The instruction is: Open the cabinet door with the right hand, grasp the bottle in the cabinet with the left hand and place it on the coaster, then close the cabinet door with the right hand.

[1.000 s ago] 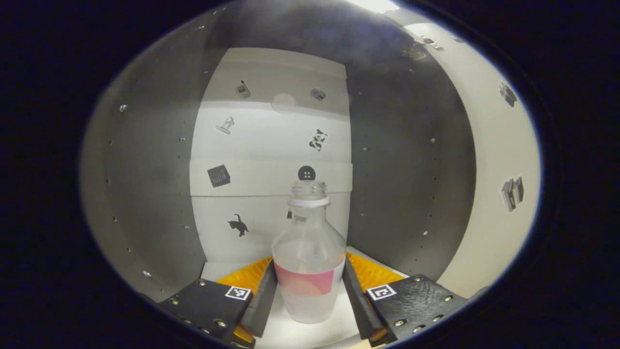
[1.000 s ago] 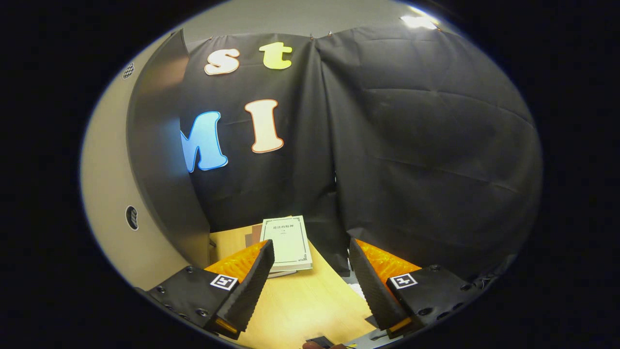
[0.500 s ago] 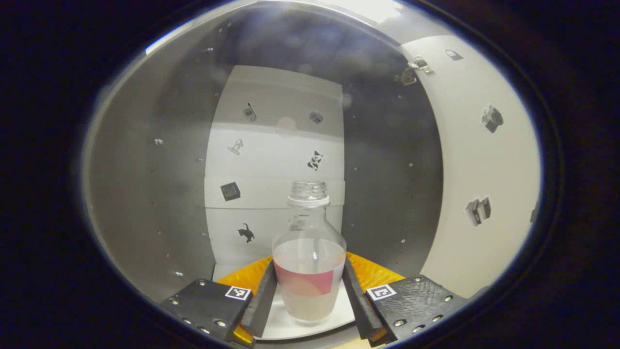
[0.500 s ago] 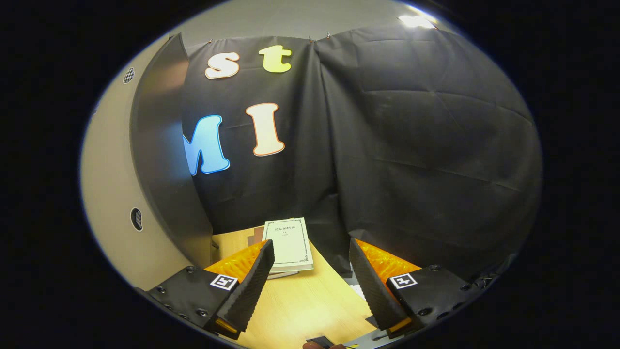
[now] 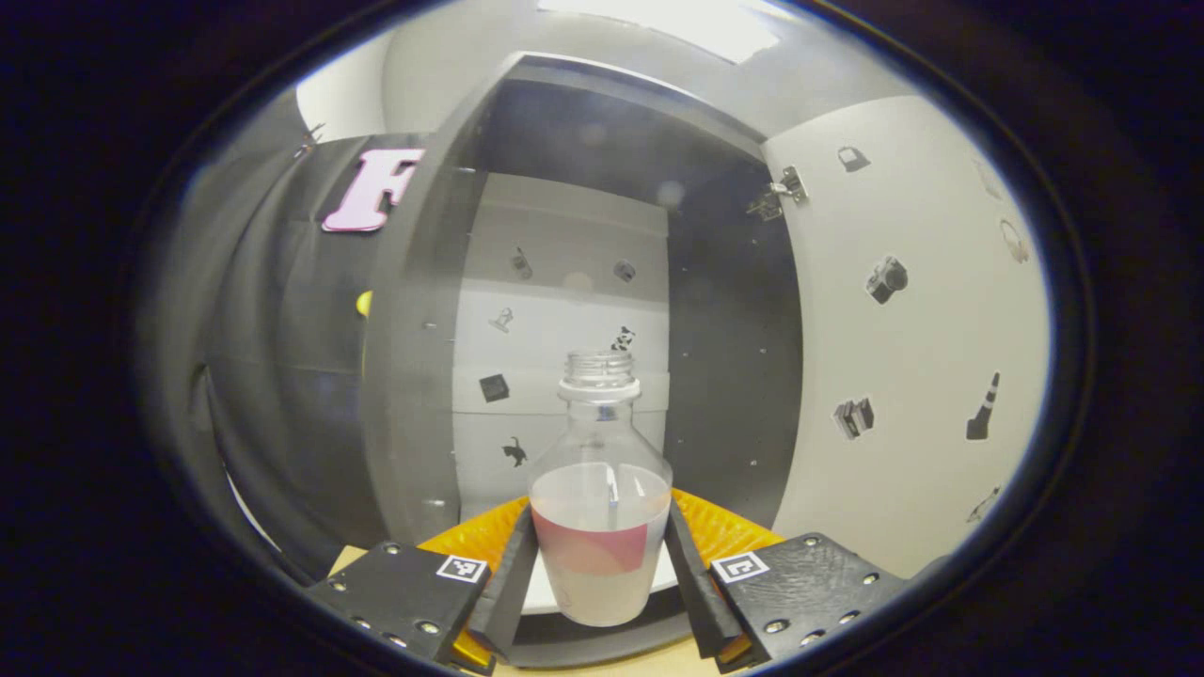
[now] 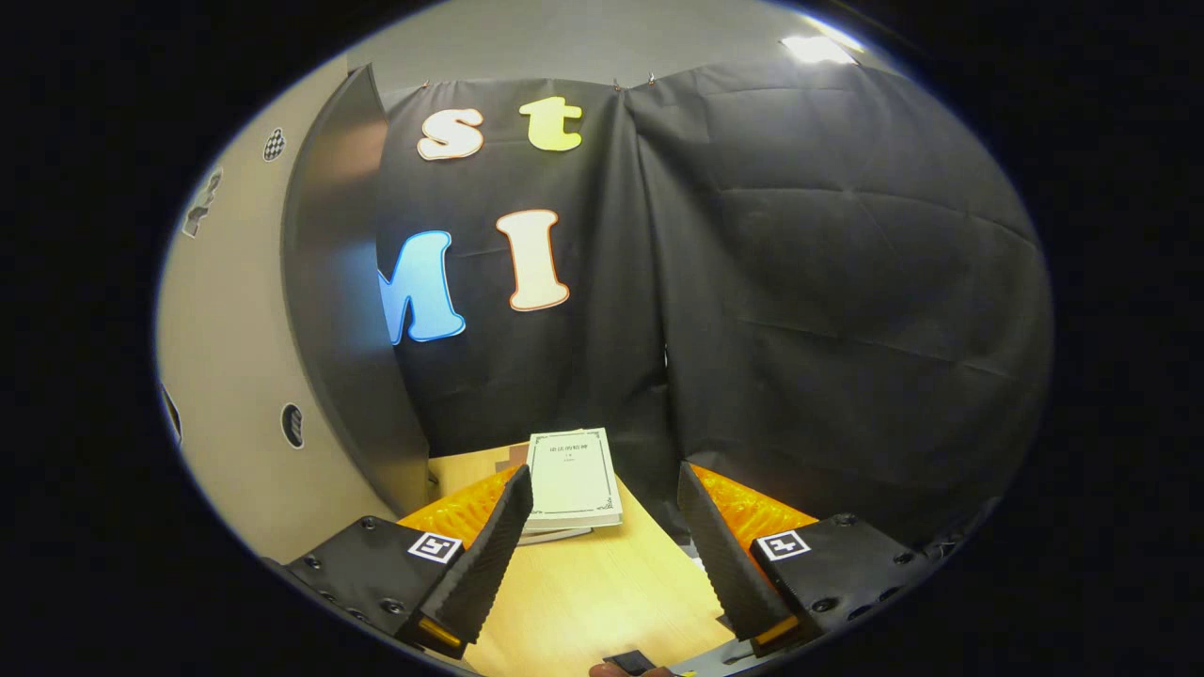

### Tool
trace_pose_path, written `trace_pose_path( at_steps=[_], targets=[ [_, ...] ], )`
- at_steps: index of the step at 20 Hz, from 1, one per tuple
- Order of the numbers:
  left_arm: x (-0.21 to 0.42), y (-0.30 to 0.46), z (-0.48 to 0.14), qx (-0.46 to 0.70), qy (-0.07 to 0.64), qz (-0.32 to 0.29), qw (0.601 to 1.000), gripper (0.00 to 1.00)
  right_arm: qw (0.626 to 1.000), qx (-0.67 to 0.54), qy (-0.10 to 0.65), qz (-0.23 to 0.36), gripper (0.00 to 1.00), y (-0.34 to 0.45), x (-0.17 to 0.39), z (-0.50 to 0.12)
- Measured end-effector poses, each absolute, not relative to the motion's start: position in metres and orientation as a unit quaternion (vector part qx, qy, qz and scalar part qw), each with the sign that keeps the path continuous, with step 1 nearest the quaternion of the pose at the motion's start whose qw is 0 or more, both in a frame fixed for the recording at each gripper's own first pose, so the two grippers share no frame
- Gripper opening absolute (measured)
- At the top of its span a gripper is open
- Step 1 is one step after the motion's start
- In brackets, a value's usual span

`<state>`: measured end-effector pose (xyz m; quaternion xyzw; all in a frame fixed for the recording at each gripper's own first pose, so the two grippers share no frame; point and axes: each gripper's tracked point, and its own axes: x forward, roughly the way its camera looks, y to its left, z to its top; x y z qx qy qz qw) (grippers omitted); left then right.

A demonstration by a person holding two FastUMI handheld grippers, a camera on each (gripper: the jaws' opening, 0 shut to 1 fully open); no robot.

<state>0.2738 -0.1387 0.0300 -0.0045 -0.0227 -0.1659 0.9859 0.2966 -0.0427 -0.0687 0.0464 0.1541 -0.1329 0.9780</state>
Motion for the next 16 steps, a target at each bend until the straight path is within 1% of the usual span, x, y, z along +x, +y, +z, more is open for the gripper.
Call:
trace_pose_path(
  at_steps=[2,3,4,5,8,9,11,14,16],
  targets=[
    [0.257,-0.115,0.019,0.004,-0.022,-0.143,0.99,0.73,0.978,0.048,0.152,-0.132,0.98,-0.038,0.296,-0.067],
    [0.251,-0.102,0.009,0.01,-0.019,-0.132,0.991,0.71,0.979,0.049,0.152,-0.131,0.98,-0.036,0.295,-0.067],
    [0.246,-0.091,0.0,0.013,-0.016,-0.124,0.992,0.73,0.978,0.048,0.152,-0.131,0.98,-0.034,0.293,-0.068],
    [0.241,-0.081,-0.011,0.014,-0.011,-0.116,0.993,0.7,0.978,0.045,0.154,-0.131,0.98,-0.033,0.292,-0.069],
    [0.227,-0.046,-0.04,0.015,-0.005,-0.084,0.996,0.72,0.978,0.047,0.153,-0.132,0.98,-0.026,0.289,-0.066],
    [0.222,-0.035,-0.049,0.018,-0.004,-0.073,0.997,0.7,0.979,0.051,0.152,-0.13,0.98,-0.023,0.287,-0.064],
    [0.211,-0.018,-0.072,0.018,0.005,-0.063,0.998,0.72,0.979,0.056,0.151,-0.128,0.98,-0.018,0.284,-0.063],
    [0.195,0.014,-0.105,0.023,0.021,-0.043,0.999,0.7,0.977,0.055,0.155,-0.133,0.98,-0.015,0.278,-0.064],
    [0.183,0.034,-0.129,0.031,0.029,-0.031,0.999,0.7,0.978,0.048,0.163,-0.123,0.98,-0.01,0.274,-0.064]
  ],
)
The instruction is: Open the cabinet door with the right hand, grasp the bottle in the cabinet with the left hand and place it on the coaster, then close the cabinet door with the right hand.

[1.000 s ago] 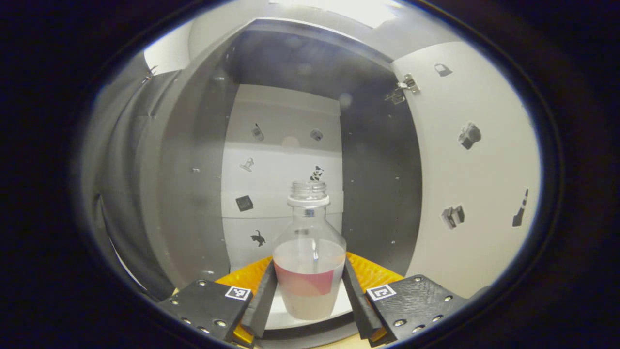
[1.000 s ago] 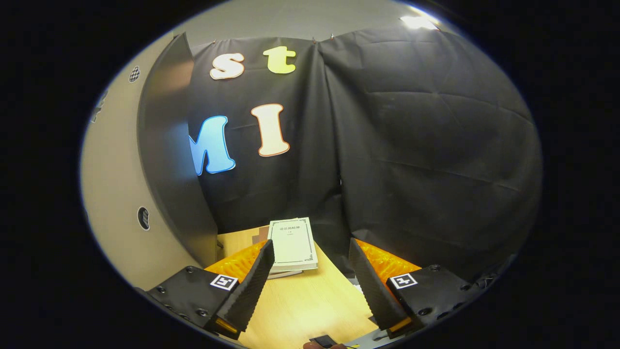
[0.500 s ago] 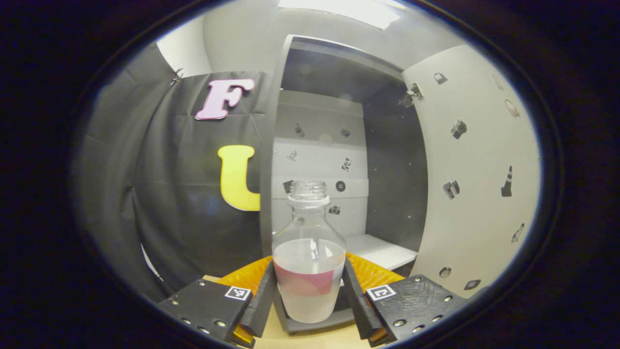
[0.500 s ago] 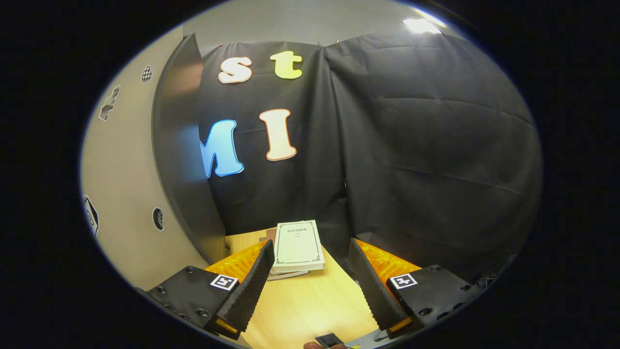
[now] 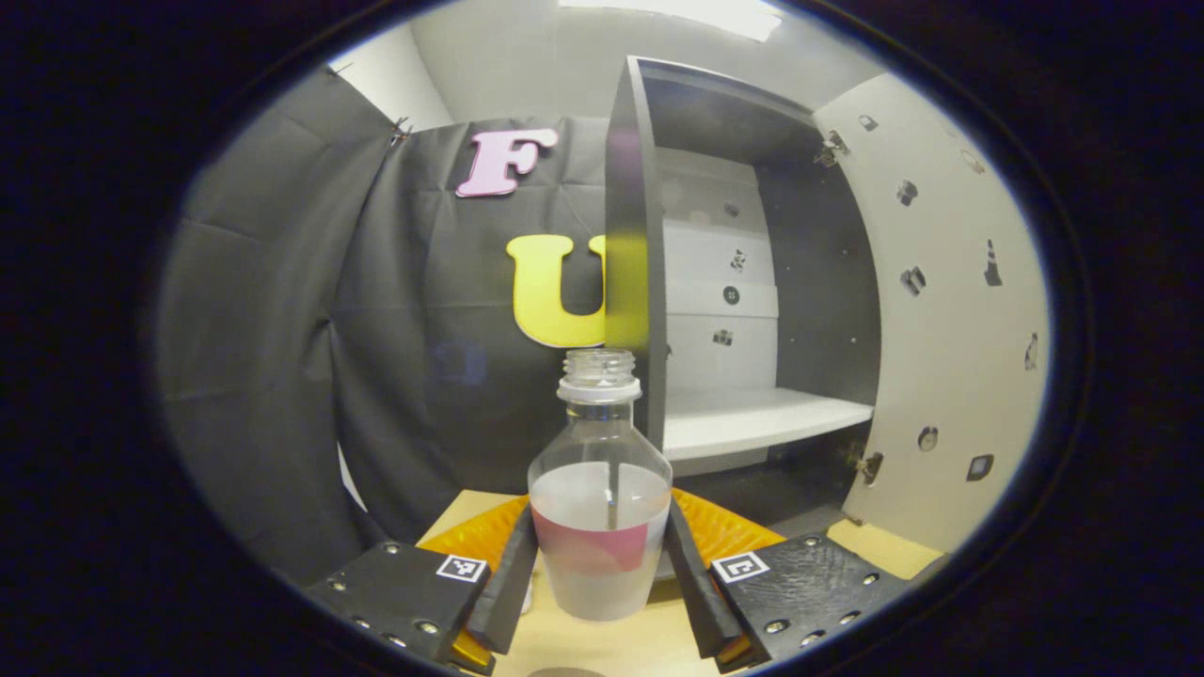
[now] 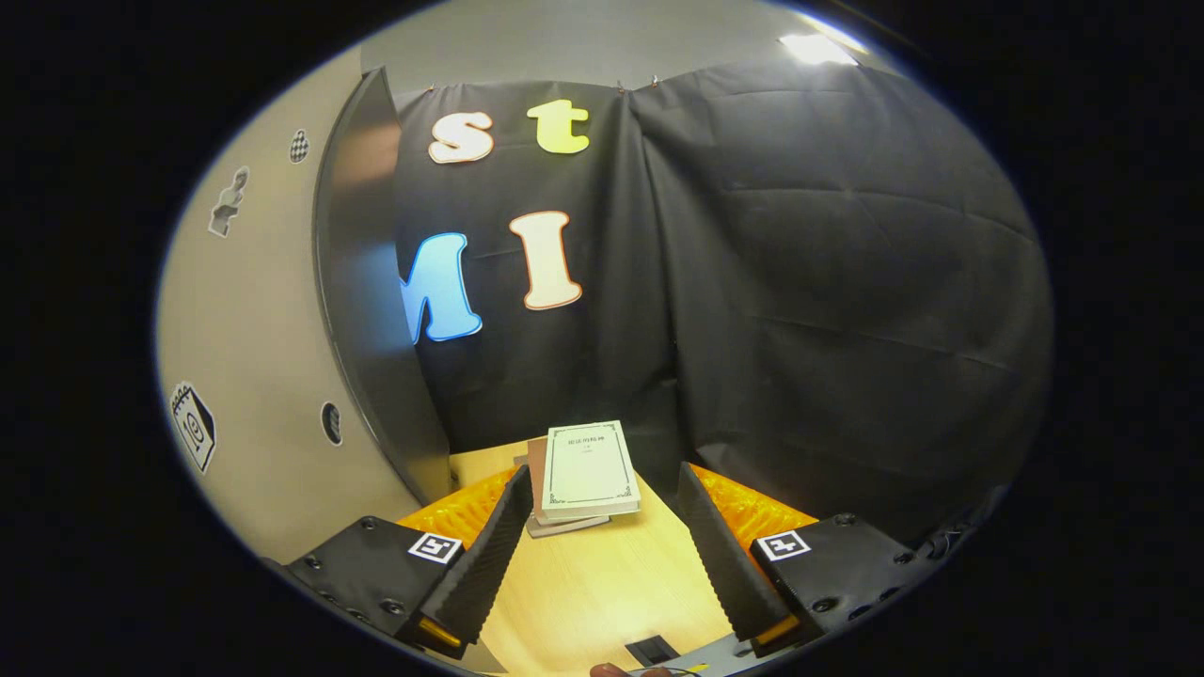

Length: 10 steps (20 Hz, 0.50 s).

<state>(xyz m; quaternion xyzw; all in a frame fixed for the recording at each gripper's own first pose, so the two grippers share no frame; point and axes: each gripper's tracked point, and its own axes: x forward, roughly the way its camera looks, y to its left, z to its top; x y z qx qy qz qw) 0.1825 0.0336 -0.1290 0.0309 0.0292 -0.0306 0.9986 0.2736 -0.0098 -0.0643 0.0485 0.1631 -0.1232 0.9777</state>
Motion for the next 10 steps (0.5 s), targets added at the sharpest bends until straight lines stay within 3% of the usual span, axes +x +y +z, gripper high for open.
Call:
trace_pose_path(
  at_steps=[10],
  targets=[
    [0.147,0.067,-0.247,0.046,0.044,-0.017,0.998,0.7,0.968,0.03,0.206,-0.138,0.98,-0.004,0.248,-0.075]
  ],
)
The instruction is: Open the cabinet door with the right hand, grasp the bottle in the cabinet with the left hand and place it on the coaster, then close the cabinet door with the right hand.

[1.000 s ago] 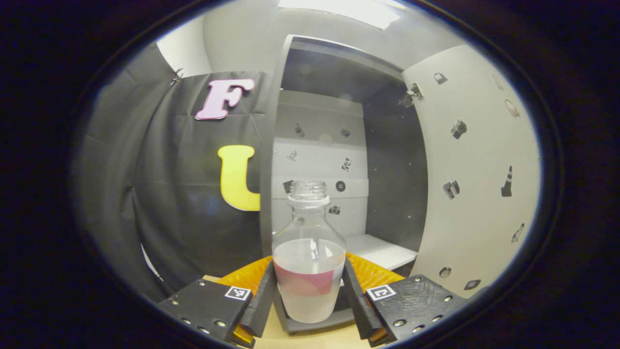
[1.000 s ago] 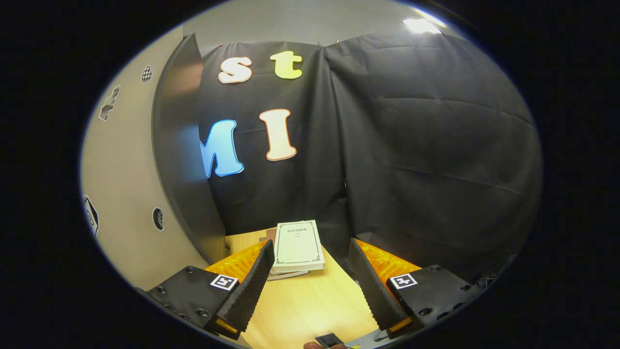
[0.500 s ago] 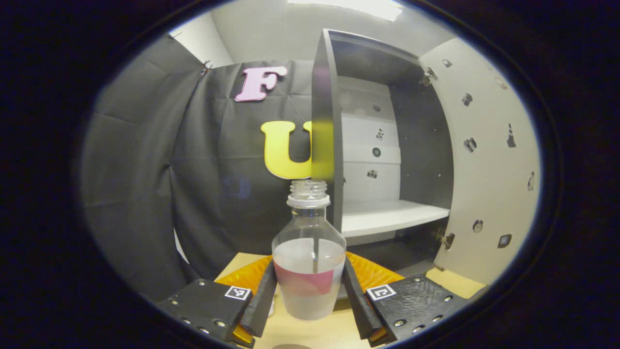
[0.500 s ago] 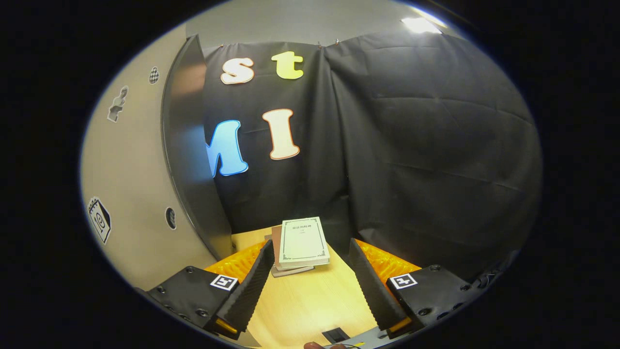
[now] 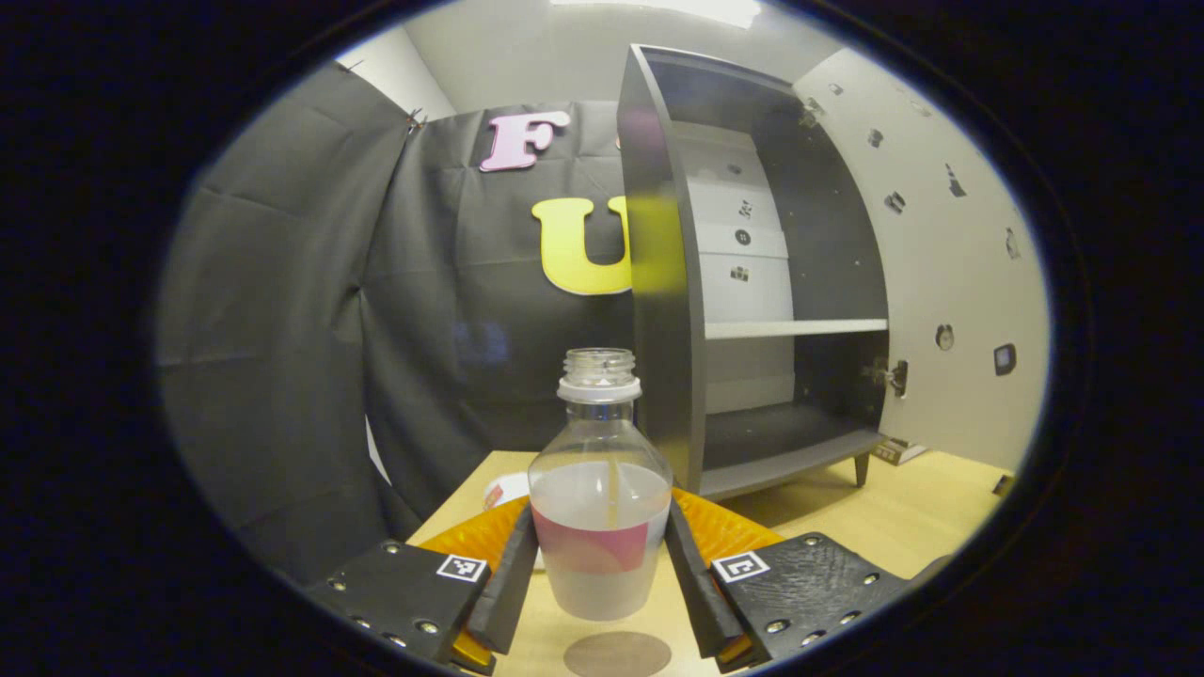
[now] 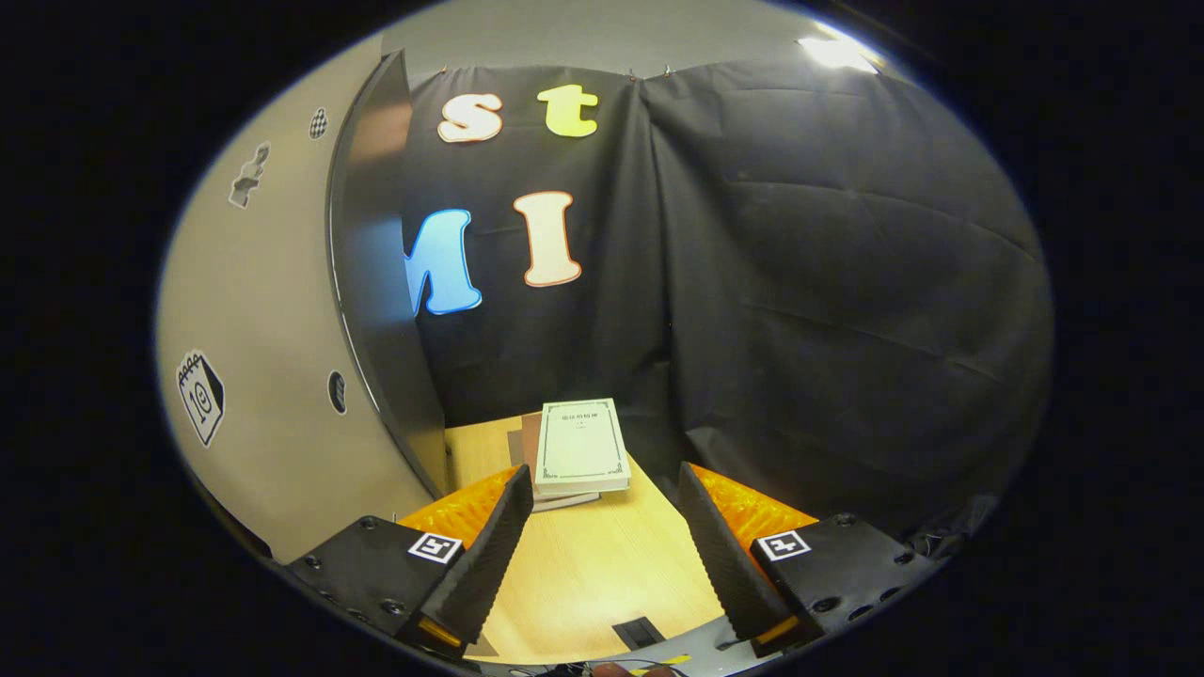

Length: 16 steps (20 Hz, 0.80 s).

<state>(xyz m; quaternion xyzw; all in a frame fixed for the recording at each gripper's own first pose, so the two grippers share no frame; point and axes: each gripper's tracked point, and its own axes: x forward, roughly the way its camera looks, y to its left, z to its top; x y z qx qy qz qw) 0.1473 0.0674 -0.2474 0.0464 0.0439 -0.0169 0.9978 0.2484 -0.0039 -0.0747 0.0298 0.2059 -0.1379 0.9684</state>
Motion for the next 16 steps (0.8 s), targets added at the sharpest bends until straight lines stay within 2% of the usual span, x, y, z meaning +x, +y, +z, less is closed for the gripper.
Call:
trace_pose_path(
  at_steps=[2,3,4,8,9,10,16],
  targets=[
    [0.145,0.071,-0.278,0.038,0.061,-0.012,0.997,0.72,0.965,0.024,0.218,-0.142,0.98,0.001,0.241,-0.079],
    [0.143,0.071,-0.292,0.032,0.067,-0.011,0.997,0.72,0.965,0.018,0.223,-0.14,0.93,0.005,0.236,-0.081],
    [0.143,0.073,-0.301,0.027,0.073,-0.007,0.997,0.71,0.963,0.012,0.228,-0.14,0.98,0.007,0.231,-0.083],
    [0.123,0.08,-0.336,0.012,0.086,0.0,0.996,0.72,0.959,0.012,0.238,-0.153,1.0,0.002,0.219,-0.082],
    [0.119,0.08,-0.342,0.01,0.091,0.0,0.996,0.72,0.959,0.012,0.236,-0.158,0.96,0.0,0.218,-0.081],
    [0.117,0.081,-0.348,0.007,0.096,-0.001,0.995,0.72,0.958,0.011,0.234,-0.162,1.0,-0.002,0.217,-0.08],
    [0.116,0.076,-0.352,0.013,0.102,-0.007,0.995,0.71,0.96,-0.008,0.229,-0.163,1.0,0.004,0.214,-0.085]
  ],
)
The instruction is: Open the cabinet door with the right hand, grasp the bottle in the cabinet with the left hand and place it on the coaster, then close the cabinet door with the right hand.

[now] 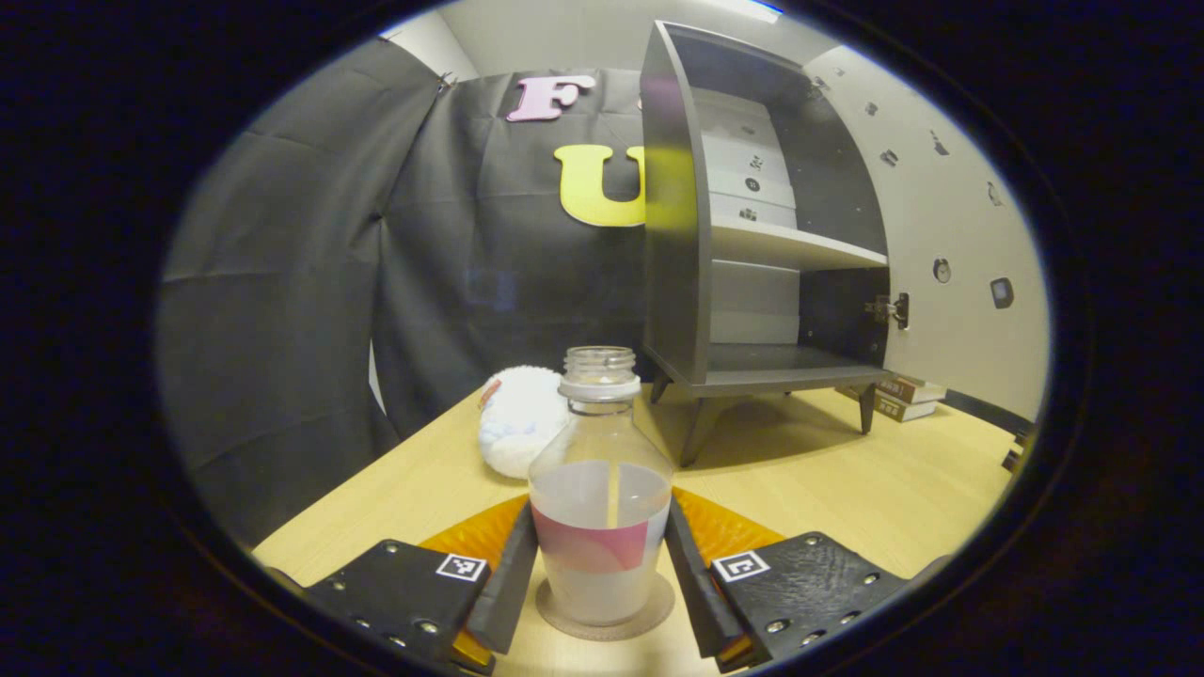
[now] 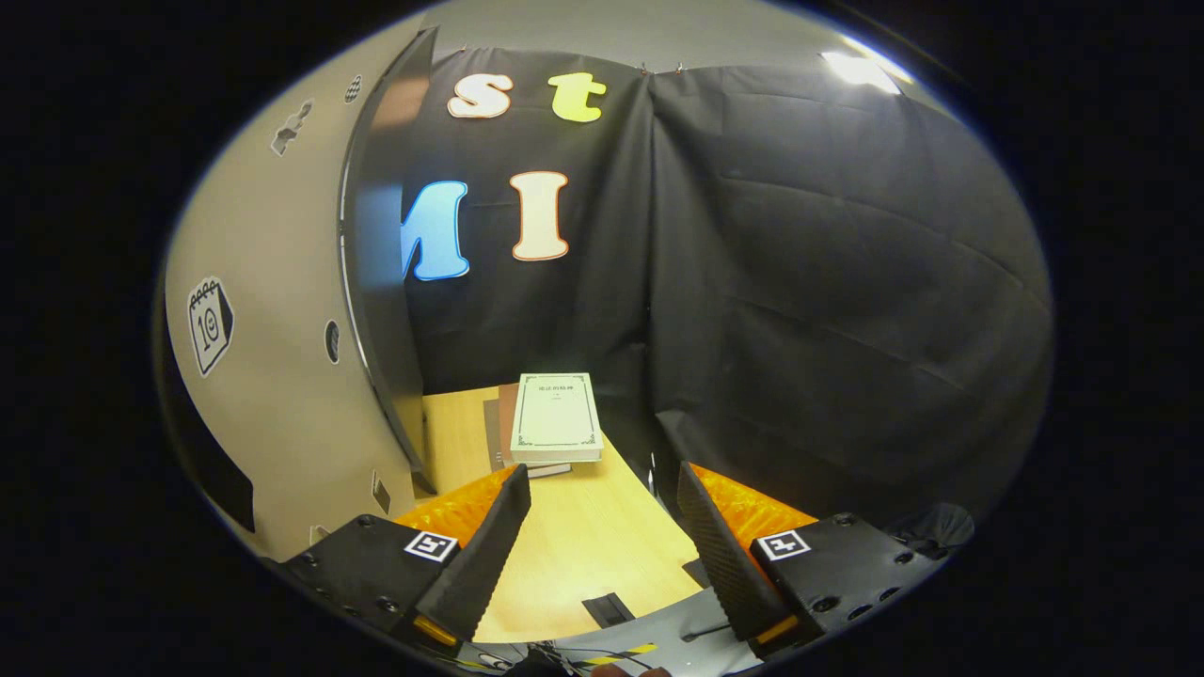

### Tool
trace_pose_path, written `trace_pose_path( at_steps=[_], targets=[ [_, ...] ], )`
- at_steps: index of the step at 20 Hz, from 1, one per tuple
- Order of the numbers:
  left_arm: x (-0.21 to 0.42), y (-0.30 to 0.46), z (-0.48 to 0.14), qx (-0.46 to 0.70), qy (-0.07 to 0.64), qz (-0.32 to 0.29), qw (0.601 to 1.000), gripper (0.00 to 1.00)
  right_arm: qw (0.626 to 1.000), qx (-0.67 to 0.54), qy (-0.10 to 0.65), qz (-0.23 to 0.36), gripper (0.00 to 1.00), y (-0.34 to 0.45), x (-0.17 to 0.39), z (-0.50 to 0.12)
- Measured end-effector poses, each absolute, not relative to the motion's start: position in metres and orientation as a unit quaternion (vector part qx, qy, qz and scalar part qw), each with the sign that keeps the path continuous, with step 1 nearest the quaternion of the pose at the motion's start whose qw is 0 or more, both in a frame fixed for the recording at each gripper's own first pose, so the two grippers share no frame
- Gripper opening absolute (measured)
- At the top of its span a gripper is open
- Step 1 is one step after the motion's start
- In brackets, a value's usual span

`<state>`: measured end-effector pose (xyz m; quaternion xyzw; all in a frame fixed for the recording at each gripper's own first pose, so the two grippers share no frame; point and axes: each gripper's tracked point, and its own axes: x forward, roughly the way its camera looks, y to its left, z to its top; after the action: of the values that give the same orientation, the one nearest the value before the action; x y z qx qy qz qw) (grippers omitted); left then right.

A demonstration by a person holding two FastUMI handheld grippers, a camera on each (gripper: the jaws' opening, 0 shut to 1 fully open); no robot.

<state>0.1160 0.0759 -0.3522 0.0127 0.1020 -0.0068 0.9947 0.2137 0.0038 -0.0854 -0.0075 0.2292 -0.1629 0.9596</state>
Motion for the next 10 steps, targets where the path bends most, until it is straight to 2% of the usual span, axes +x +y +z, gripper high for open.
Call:
trace_pose_path(
  at_steps=[2,3,4,6,9,10],
  targets=[
    [0.113,0.073,-0.353,0.021,0.107,-0.011,0.994,0.72,0.961,0.001,0.229,-0.158,1.0,0.007,0.213,-0.088],
    [0.11,0.072,-0.353,0.027,0.111,-0.012,0.993,0.74,0.96,0.008,0.23,-0.157,0.96,0.007,0.212,-0.09],
    [0.109,0.072,-0.353,0.03,0.113,-0.013,0.993,0.74,0.96,0.016,0.232,-0.156,1.0,0.008,0.21,-0.093],
    [0.11,0.075,-0.349,0.029,0.117,-0.009,0.993,0.72,0.96,0.021,0.232,-0.158,1.0,0.006,0.206,-0.097],
    [0.112,0.078,-0.327,0.024,0.108,0.002,0.994,0.88,0.959,0.013,0.233,-0.158,1.0,0.003,0.195,-0.105],
    [0.111,0.076,-0.316,0.023,0.105,0.001,0.994,0.88,0.96,0.014,0.233,-0.156,1.0,0.003,0.193,-0.108]
  ],
)
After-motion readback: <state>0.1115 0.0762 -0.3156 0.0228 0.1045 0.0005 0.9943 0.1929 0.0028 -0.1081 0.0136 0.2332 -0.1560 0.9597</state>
